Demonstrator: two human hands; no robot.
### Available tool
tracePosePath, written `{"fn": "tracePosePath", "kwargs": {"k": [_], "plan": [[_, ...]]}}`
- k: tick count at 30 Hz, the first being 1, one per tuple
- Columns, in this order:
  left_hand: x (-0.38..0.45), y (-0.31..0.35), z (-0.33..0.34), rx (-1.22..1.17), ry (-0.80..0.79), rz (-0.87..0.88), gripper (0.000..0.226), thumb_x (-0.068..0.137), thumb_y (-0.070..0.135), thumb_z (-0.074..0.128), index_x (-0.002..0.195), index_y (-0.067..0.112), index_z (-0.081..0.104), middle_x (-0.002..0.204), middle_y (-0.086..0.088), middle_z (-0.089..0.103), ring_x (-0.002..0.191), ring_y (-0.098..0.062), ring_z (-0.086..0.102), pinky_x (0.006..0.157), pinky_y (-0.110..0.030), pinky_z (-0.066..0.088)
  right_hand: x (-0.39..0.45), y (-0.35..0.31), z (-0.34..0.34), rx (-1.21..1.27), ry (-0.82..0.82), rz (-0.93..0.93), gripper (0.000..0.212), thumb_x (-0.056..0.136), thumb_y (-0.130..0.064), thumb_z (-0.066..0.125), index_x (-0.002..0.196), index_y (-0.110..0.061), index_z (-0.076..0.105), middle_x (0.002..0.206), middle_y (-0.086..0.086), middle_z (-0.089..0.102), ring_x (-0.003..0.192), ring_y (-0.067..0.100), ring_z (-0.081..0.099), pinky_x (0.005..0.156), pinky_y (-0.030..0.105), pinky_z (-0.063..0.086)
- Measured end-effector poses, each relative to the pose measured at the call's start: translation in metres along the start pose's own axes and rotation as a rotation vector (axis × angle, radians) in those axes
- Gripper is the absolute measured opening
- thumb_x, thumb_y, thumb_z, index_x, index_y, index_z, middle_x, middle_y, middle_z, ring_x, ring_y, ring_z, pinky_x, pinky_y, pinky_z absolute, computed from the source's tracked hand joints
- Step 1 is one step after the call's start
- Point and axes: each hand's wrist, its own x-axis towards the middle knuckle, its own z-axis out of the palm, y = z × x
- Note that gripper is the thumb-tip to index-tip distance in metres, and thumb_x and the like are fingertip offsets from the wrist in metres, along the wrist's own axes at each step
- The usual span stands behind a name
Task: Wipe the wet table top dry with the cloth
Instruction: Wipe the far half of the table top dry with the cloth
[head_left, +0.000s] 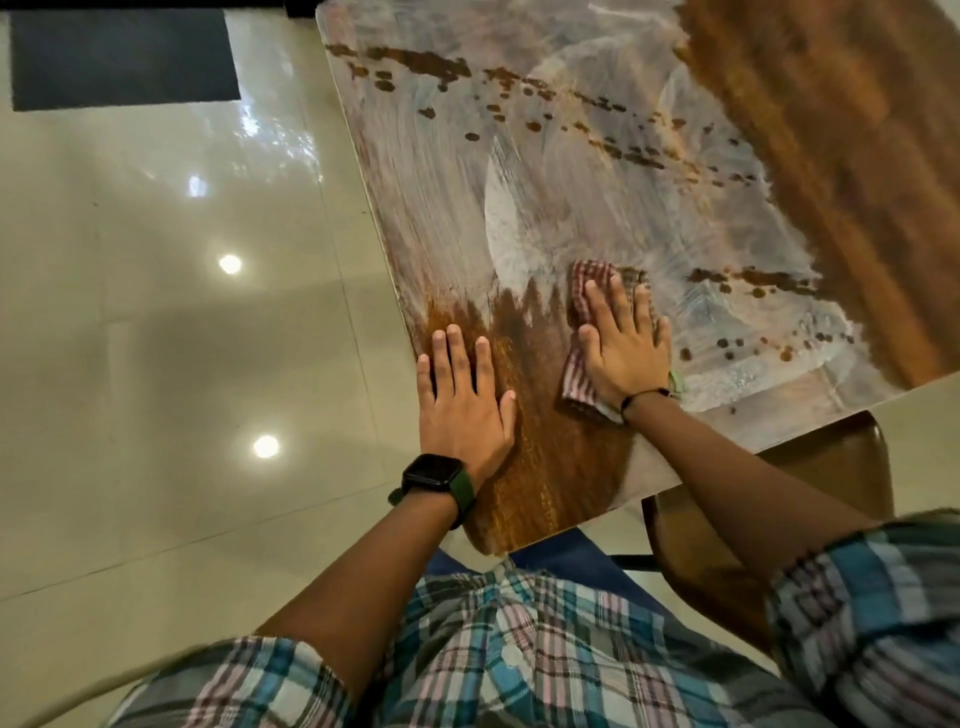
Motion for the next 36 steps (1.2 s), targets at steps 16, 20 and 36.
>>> {"fn": "tracePosePath", "kwargs": {"k": [16,20,36], "plan": [[0.001,0.001,0.006,0.029,0.006,-0.011,0.068,0.088,0.046,0.016,0.145,0.009,0.015,0.153,-0.022,0.01,0.141,-0.037,0.005,0.112,-0.049,0.0,-0.015,0.059,0.005,0.063,0.033,0.115,0.057,0.092,-0.053,0.008,0.146,-0.041,-0.003,0.157,-0.008,-0.012,0.145,0.019,-0.01,0.116,0.049,-0.004],[0.002,0.001,0.007,0.026,0.026,-0.012,0.069,0.087,0.047,0.014,0.145,0.009,0.017,0.153,-0.021,0.011,0.141,-0.036,0.006,0.112,-0.048,-0.002,-0.005,0.057,-0.005,0.085,0.039,0.337,0.055,0.099,-0.044,0.019,0.15,-0.033,0.0,0.159,-0.001,-0.007,0.145,0.025,-0.009,0.115,0.053,-0.005],[0.001,0.013,0.002,0.077,-0.011,-0.103,0.072,0.086,0.052,0.008,0.146,0.011,0.005,0.154,-0.018,-0.003,0.142,-0.032,-0.007,0.112,-0.046,-0.008,-0.024,0.1,0.001,0.056,0.007,0.045,0.06,0.089,-0.05,0.007,0.148,-0.038,0.001,0.158,-0.007,-0.008,0.145,0.019,-0.011,0.115,0.047,-0.007]]}}
